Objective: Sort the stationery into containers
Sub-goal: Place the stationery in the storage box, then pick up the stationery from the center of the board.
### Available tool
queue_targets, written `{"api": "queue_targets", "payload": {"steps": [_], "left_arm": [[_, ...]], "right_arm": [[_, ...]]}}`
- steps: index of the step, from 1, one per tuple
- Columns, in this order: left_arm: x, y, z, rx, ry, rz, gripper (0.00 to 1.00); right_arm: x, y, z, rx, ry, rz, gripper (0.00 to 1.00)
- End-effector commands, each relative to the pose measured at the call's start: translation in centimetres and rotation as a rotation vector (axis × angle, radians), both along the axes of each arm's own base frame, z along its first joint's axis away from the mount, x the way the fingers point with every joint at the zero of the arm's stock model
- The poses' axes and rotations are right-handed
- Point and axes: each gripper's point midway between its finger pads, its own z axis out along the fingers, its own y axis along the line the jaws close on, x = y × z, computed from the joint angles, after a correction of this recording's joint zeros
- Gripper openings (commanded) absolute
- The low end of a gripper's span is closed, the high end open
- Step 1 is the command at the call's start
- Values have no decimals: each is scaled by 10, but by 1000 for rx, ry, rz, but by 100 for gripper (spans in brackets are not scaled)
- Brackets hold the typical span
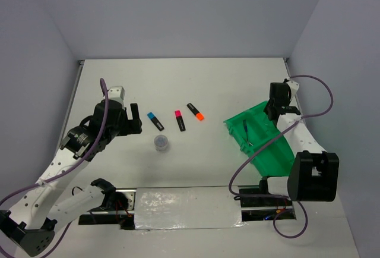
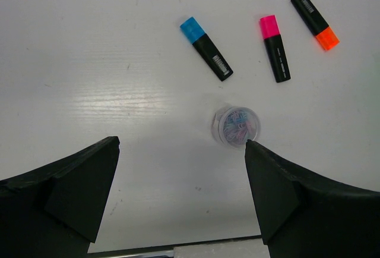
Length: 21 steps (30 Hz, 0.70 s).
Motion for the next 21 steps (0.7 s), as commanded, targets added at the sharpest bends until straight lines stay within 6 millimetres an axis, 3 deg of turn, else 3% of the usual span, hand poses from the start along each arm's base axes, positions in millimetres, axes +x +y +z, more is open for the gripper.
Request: {"api": "queue_targets", "payload": {"steps": [1, 3, 9, 13, 16, 18, 20, 21], "left_arm": [[4, -4, 5, -9, -31, -23, 99], [3, -4, 6, -10, -33, -21, 99], [3, -3, 6, -9, -36, -20, 99], [3, -2, 7, -9, -38, -12, 99], [4, 0, 7, -4, -39, 2, 99], [5, 6, 7, 8, -40, 38, 99], [4, 15, 6, 20, -31, 102, 99], [4, 21, 6, 34, -28, 135, 99]], "right_arm": [[12, 0, 4, 22, -62, -15, 31], [11, 0, 4, 22, -59, -15, 34], [8, 2, 30, 10, -125, 25, 64], [6, 6, 45, 14, -146, 43, 68], [3, 15, 69, 10, -214, 77, 74], [-1, 27, 95, 6, -285, 115, 82], [-2, 53, 118, 5, -340, 200, 92], [-2, 78, 125, 9, -355, 271, 96]]}}
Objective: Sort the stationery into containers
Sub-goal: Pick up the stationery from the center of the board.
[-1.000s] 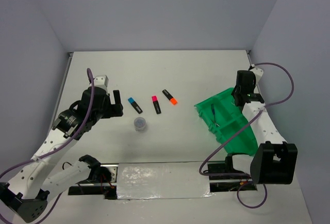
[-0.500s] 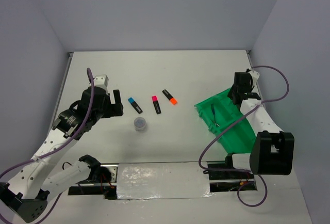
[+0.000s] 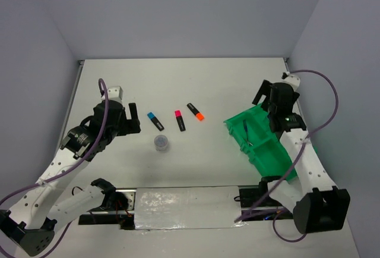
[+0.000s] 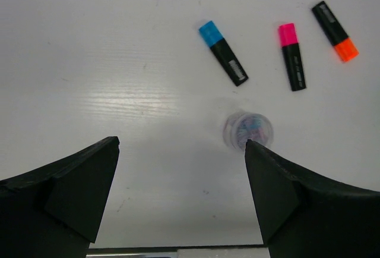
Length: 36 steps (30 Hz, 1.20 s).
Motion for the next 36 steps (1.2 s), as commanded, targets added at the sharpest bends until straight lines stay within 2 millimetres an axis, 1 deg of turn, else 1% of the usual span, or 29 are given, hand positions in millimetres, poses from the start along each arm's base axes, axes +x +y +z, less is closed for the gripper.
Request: {"api": "queue_targets", "payload": {"steps": [1, 2, 3, 4, 6, 7, 9, 10, 11, 12, 14, 15, 16, 17, 18, 20, 21, 23, 24, 25, 26, 27, 29, 33, 34, 35, 36], "left_arm": [[1, 26, 6, 56, -18, 155, 99], [0, 32, 7, 67, -18, 185, 99], [0, 36, 8, 62, -23, 223, 99], [-1, 45, 11, 84, -35, 270, 99], [-4, 55, 12, 92, -36, 329, 99], [-6, 60, 12, 106, -39, 358, 99], [-7, 62, 12, 107, -37, 369, 99], [-6, 60, 11, 103, -34, 357, 99], [-4, 58, 11, 100, -39, 343, 99], [-4, 57, 10, 103, -34, 334, 99], [-2, 53, 8, 104, -25, 311, 99], [-2, 51, 7, 104, -22, 302, 99], [-1, 50, 7, 104, -19, 291, 99], [-1, 49, 6, 107, -16, 286, 99], [0, 49, 7, 105, -18, 284, 99], [0, 48, 7, 101, -19, 277, 99], [0, 48, 8, 99, -22, 276, 99], [0, 46, 7, 91, -21, 262, 99], [1, 45, 8, 88, -27, 255, 99], [2, 45, 8, 88, -27, 253, 99], [2, 42, 7, 82, -23, 242, 99], [3, 42, 8, 82, -26, 236, 99], [3, 41, 6, 80, -21, 229, 99], [5, 40, 6, 77, -18, 220, 99], [5, 39, 5, 76, -15, 218, 99], [5, 40, 6, 77, -16, 218, 99], [5, 39, 6, 74, -16, 213, 99]], "right_arm": [[5, 55, 62, -19, -159, 173, 96], [6, 70, 68, -38, -174, 219, 96], [2, 111, 71, -32, -186, 348, 96], [7, 134, 71, -28, -186, 420, 96], [6, 183, 61, 7, -146, 587, 95], [11, 214, 42, -12, -75, 671, 95], [16, 246, 21, -43, 2, 778, 92], [30, 256, -1, -84, 84, 802, 91], [36, 262, -12, -96, 125, 822, 91], [51, 272, -27, -120, 173, 872, 90], [57, 278, -47, -135, 261, 933, 90], [66, 281, -61, -161, 326, 954, 90], [70, 281, -68, -175, 357, 949, 89], [77, 285, -79, -179, 386, 947, 89], [76, 283, -86, -185, 416, 943, 89], [77, 286, -100, -181, 442, 950, 89], [77, 287, -115, -196, 471, 976, 89], [74, 290, -131, -189, 504, 1003, 88], [74, 290, -145, -191, 535, 1003, 88], [73, 290, -151, -192, 549, 1004, 86], [72, 288, -163, -195, 574, 1005, 86], [72, 289, -167, -194, 573, 1004, 85], [65, 294, -177, -166, 590, 1033, 83], [63, 295, -186, -166, 606, 1035, 62], [62, 294, -189, -176, 612, 1036, 48], [59, 294, -190, -177, 621, 1039, 43], [57, 294, -191, -183, 624, 1040, 35]]}}
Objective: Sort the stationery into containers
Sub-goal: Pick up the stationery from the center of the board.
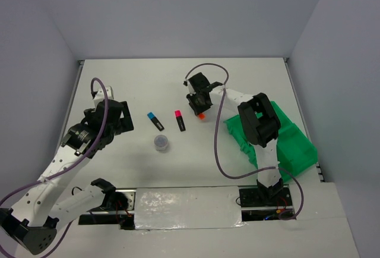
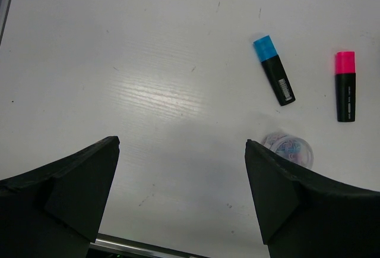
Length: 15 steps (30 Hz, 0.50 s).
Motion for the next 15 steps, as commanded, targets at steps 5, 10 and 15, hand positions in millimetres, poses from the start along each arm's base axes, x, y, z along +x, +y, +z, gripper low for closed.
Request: {"api": "queue_targets", "payload": {"steps": [5, 10, 15], "left_arm": [[7, -4, 12, -23, -40, -29, 99], [8, -6, 11, -29, -39, -41, 99], [7, -5, 14, -38, -48, -39, 99]], "right_arm": [[-26, 5, 17, 104, -31, -13, 0], [-32, 22, 81, 332, -186, 24, 0], [-49, -19, 146, 398, -322, -96, 0]]}}
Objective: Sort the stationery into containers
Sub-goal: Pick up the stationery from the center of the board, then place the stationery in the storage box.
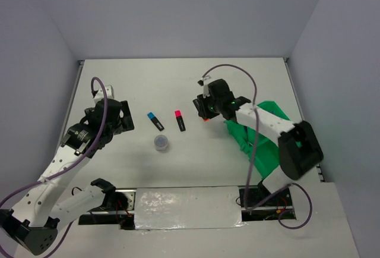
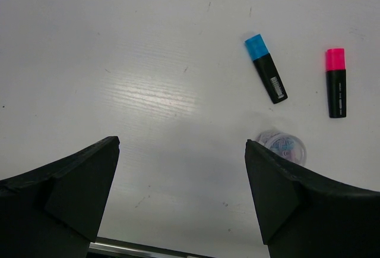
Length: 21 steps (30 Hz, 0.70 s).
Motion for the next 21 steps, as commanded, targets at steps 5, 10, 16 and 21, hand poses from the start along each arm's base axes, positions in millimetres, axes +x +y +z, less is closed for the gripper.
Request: {"api": "queue_targets", "payload": {"steps": [5, 10, 16, 21], "left_arm": [[-2, 3, 24, -45, -99, 8, 99], [-5, 5, 30, -59, -130, 8, 99], [-3, 0, 26, -55, -103, -18, 99], [-4, -3, 27, -67, -115, -40, 99]], "right_arm": [[-21, -115, 104, 166, -273, -411, 0], [-74, -233, 120, 228, -418, -929, 1], [-121, -296, 100, 180, -352, -1330, 0], [-141, -327, 69, 70, -267, -1522, 0]]}}
